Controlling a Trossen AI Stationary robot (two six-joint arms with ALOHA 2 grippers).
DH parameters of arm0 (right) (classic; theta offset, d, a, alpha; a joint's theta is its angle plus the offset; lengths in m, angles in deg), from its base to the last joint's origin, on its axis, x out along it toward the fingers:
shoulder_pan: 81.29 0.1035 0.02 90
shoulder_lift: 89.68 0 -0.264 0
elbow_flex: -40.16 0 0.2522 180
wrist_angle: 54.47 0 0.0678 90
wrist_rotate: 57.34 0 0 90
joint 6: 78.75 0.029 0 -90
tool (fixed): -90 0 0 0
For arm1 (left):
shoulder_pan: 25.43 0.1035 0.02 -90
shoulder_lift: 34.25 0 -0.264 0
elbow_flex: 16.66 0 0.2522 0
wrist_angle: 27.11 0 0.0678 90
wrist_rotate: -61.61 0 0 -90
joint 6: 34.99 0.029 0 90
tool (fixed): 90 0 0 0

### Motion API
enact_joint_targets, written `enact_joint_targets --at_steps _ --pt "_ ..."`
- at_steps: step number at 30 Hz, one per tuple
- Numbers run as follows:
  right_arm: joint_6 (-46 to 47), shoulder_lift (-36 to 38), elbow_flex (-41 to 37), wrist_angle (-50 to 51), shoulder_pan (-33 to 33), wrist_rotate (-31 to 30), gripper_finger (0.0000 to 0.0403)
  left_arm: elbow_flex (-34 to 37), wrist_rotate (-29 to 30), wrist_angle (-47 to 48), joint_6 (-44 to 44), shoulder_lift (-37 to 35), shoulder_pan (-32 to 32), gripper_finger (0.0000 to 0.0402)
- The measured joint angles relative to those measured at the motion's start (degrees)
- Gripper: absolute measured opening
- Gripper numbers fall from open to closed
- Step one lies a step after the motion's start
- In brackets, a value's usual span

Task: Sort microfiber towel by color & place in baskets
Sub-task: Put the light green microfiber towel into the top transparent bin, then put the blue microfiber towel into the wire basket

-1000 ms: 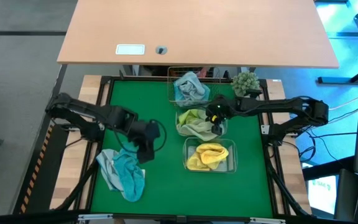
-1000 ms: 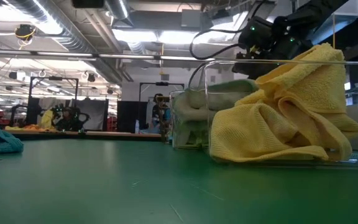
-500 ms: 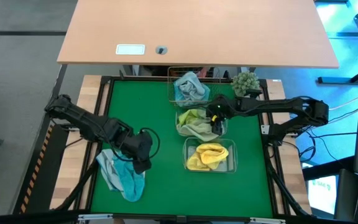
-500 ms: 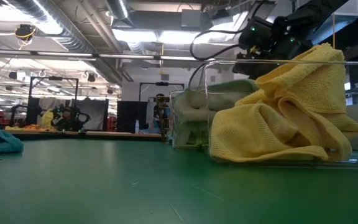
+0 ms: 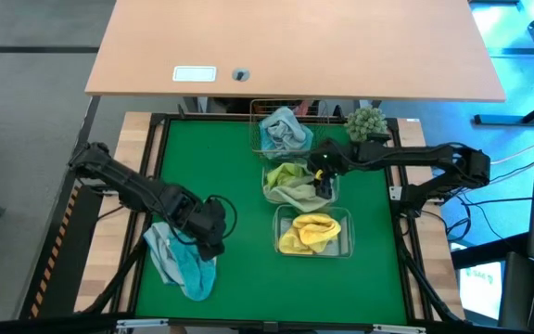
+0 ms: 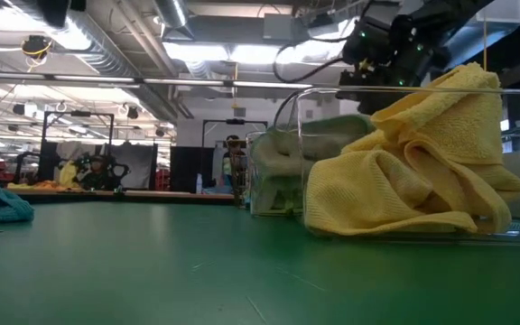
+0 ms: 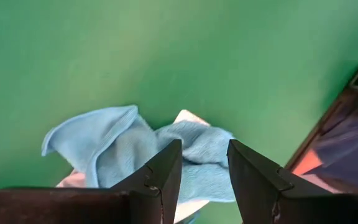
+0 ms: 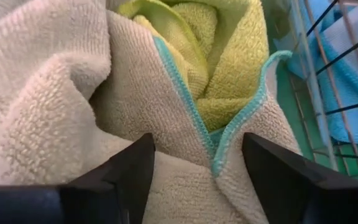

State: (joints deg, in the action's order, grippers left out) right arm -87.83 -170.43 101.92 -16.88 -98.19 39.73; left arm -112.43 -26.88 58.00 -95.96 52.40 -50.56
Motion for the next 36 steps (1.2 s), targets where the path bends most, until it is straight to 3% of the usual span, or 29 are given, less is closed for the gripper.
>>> enact_joint_targets --at_steps 10,24,36 --pt "0.0 0.0 8.3 11.0 0.0 0.0 0.0241 7.9 -2.0 -2.0 -0.5 0.0 -2.1 0.0124" --pt "0.0 0.0 8.9 12.8 0.0 0.0 0.0241 18.0 -3.1 -3.0 -8.0 0.0 -2.1 0.0124" --pt "0.0 0.0 8.9 12.8 0.0 0.0 0.0241 18.5 0.6 -8.1 -9.2 1.8 -4.4 0.0124"
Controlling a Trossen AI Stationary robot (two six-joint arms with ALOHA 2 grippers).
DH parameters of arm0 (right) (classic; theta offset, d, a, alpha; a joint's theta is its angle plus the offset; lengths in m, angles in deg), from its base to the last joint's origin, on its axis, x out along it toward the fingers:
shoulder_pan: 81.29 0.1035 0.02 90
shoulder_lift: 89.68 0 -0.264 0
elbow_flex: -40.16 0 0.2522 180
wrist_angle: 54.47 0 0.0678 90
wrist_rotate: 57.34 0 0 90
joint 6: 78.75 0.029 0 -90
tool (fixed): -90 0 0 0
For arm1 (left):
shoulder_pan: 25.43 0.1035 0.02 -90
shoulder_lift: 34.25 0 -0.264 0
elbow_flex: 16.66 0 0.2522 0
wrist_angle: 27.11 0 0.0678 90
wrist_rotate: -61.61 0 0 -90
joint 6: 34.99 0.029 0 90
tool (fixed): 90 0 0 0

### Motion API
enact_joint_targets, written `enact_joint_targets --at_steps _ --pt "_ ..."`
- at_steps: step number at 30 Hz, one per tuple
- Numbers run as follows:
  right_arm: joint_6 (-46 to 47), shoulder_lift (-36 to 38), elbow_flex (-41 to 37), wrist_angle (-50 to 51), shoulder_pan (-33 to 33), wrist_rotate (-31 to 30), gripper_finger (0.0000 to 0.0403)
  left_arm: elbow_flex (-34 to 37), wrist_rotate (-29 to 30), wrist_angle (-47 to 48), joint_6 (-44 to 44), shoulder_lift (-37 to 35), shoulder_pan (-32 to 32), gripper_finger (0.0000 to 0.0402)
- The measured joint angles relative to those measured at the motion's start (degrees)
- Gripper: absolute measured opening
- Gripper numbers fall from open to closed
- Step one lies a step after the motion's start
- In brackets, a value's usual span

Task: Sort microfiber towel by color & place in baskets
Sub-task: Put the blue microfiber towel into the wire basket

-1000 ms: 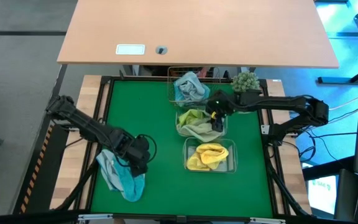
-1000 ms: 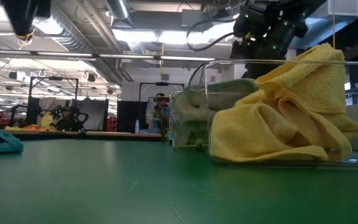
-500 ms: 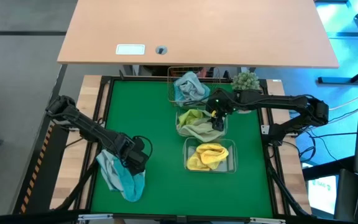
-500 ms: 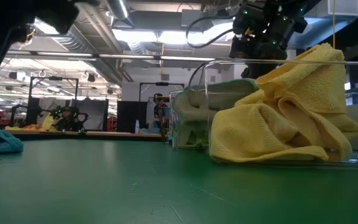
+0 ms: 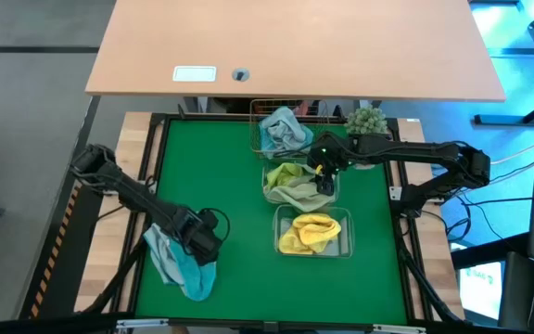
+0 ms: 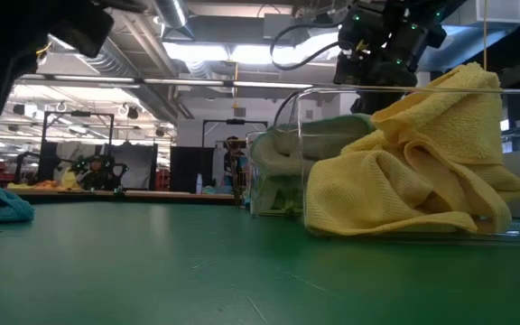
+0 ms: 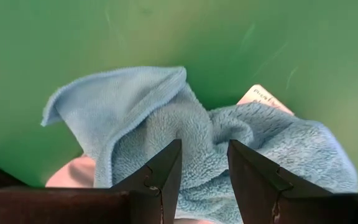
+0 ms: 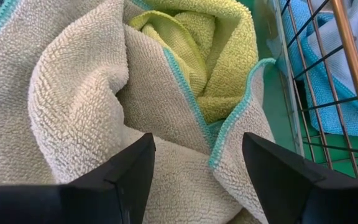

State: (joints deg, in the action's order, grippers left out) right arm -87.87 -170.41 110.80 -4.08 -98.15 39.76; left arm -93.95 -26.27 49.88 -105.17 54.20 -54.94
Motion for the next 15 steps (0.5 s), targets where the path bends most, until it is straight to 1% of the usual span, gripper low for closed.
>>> enact_joint_targets --at_steps 3,7,15 --pt "0.0 0.0 0.0 0.0 0.0 0.0 0.0241 0.0 -0.4 -0.2 -1.7 2.0 -1.3 0.0124" --pt "0.0 0.0 0.0 0.0 0.0 0.0 0.0241 0.0 -0.3 -1.1 -1.5 5.2 -2.9 0.0124" --pt "0.0 0.0 0.0 0.0 0.0 0.0 0.0241 0.0 -0.1 -1.0 -1.3 11.6 -3.2 0.0124"
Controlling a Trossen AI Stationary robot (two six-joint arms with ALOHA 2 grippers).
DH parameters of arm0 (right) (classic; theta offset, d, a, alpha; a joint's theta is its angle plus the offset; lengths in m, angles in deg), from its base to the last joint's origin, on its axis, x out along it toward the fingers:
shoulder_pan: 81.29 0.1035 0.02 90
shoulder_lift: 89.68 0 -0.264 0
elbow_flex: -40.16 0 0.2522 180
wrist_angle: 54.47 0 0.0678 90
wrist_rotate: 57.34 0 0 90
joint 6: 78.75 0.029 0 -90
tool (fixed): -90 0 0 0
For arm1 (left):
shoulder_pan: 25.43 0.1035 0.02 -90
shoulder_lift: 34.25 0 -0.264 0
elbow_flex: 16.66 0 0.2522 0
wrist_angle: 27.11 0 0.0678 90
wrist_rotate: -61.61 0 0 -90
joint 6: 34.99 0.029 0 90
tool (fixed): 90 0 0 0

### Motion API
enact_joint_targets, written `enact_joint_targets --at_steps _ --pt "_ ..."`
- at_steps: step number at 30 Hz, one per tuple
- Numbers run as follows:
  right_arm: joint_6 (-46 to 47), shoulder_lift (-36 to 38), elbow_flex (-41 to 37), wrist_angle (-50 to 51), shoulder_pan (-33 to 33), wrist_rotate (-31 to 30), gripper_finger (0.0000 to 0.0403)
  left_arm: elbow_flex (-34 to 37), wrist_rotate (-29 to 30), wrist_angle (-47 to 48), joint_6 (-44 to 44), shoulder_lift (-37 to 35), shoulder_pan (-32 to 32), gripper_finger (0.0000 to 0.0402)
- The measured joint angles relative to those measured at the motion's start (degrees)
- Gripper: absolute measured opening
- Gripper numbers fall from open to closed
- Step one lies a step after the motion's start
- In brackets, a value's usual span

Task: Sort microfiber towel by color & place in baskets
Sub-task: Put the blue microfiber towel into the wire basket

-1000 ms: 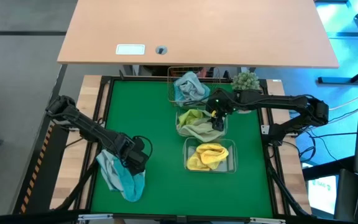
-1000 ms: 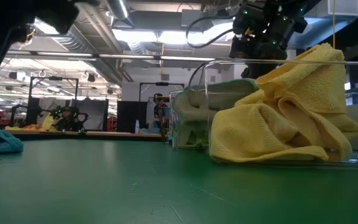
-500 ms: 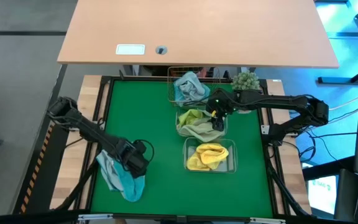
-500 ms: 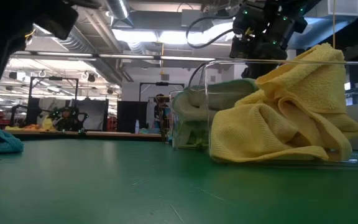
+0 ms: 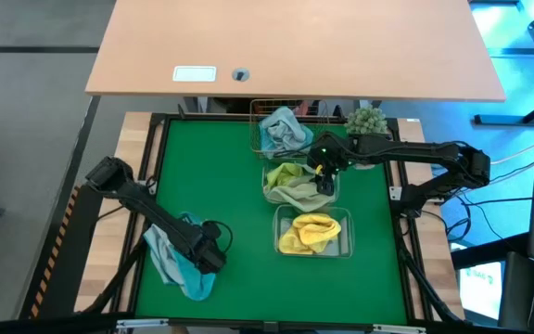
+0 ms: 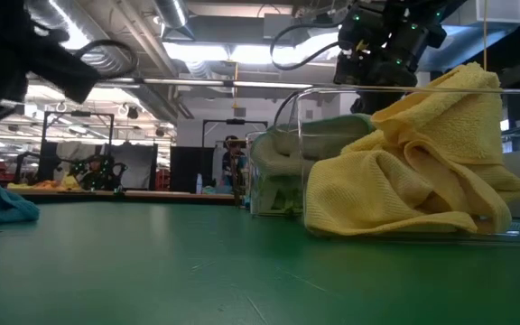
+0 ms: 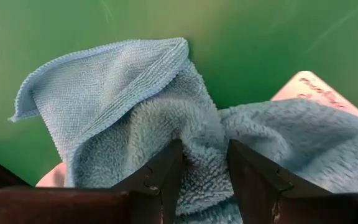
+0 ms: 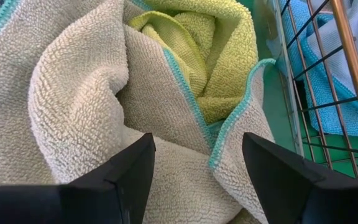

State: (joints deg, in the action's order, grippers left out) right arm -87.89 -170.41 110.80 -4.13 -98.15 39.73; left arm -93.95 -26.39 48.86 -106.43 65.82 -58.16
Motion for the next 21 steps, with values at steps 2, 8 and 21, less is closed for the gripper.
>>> enact_joint_targets --at_steps 2,8,21 --pt "0.0 0.0 0.0 0.0 0.0 0.0 0.0241 0.0 0.0 0.0 0.0 1.1 0.0 0.0123" --pt "0.0 0.0 0.0 0.0 0.0 0.0 0.0241 0.0 -0.1 0.0 0.0 1.5 0.1 0.0065" --pt "0.0 3.0 0.0 -0.1 0.0 -0.1 0.0241 -3.4 0.5 -0.1 0.3 -5.3 2.0 0.0002"
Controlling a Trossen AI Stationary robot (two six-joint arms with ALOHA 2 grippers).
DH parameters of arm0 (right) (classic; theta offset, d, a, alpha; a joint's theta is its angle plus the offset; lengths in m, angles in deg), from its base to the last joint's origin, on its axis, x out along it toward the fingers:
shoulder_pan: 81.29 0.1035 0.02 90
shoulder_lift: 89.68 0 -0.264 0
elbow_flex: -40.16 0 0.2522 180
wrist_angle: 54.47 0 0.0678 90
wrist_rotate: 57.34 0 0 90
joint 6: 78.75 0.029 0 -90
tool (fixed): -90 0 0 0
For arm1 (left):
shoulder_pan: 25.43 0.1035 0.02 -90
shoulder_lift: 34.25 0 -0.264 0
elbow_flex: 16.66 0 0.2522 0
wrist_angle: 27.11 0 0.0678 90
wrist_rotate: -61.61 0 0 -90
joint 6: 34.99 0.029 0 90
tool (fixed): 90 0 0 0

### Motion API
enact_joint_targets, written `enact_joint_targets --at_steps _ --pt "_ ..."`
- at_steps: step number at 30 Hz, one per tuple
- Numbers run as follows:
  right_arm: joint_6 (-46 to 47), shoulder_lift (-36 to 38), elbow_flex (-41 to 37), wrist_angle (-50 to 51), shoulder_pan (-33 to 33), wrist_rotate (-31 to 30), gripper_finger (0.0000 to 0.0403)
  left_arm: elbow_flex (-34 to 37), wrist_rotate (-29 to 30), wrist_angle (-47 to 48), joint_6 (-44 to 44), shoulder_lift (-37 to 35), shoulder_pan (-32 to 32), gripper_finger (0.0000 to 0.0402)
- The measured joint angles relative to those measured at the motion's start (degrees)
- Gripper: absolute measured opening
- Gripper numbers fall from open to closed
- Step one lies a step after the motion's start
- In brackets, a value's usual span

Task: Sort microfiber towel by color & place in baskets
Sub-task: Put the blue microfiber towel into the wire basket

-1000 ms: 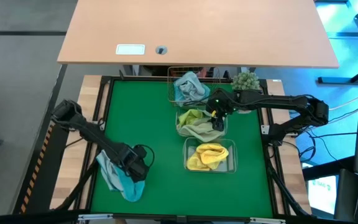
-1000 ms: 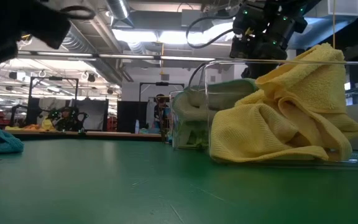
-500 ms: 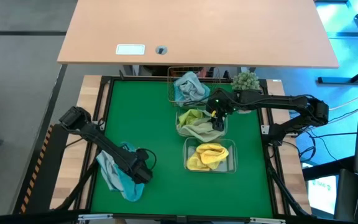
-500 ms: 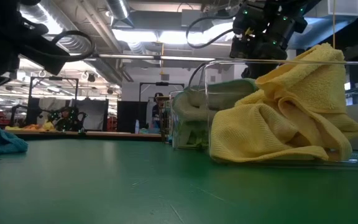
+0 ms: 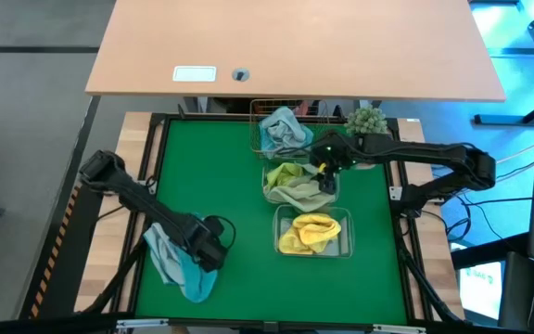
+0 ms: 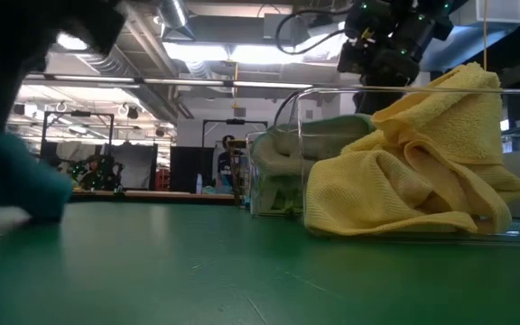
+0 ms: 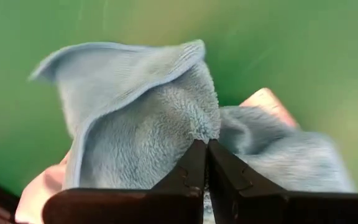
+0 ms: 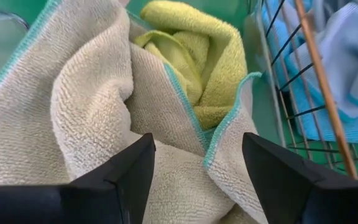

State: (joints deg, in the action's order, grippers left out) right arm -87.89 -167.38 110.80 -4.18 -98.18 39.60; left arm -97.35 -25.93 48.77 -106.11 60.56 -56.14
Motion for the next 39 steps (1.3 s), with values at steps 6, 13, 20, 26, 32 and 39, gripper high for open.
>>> enact_joint_targets --at_steps 6,13,20,26,32,39 --pt "0.0 1.5 0.0 0.0 0.0 0.0 0.0241 -6.3 3.8 -0.1 4.7 -4.0 2.1 0.0001" --pt "-0.1 1.8 0.0 0.0 0.0 0.0 0.0241 -15.2 14.9 -0.1 12.7 -6.4 5.2 0.0001" --pt "-0.1 2.0 0.0 0.1 0.0 -0.1 0.0241 -26.0 24.4 -0.2 25.7 -6.8 10.2 0.0000" --pt "-0.1 3.3 0.0 1.1 0.0 -0.1 0.0241 -32.8 28.7 -6.2 41.8 -6.9 17.0 0.0000" --pt "-0.1 4.7 0.0 1.1 0.0 -0.1 0.0241 -34.8 25.5 -21.5 59.2 -6.8 26.2 0.0000" --pt "-0.1 6.0 0.0 1.6 0.0 -0.1 0.0241 -34.9 15.8 -35.0 69.8 -6.8 37.8 0.0000"
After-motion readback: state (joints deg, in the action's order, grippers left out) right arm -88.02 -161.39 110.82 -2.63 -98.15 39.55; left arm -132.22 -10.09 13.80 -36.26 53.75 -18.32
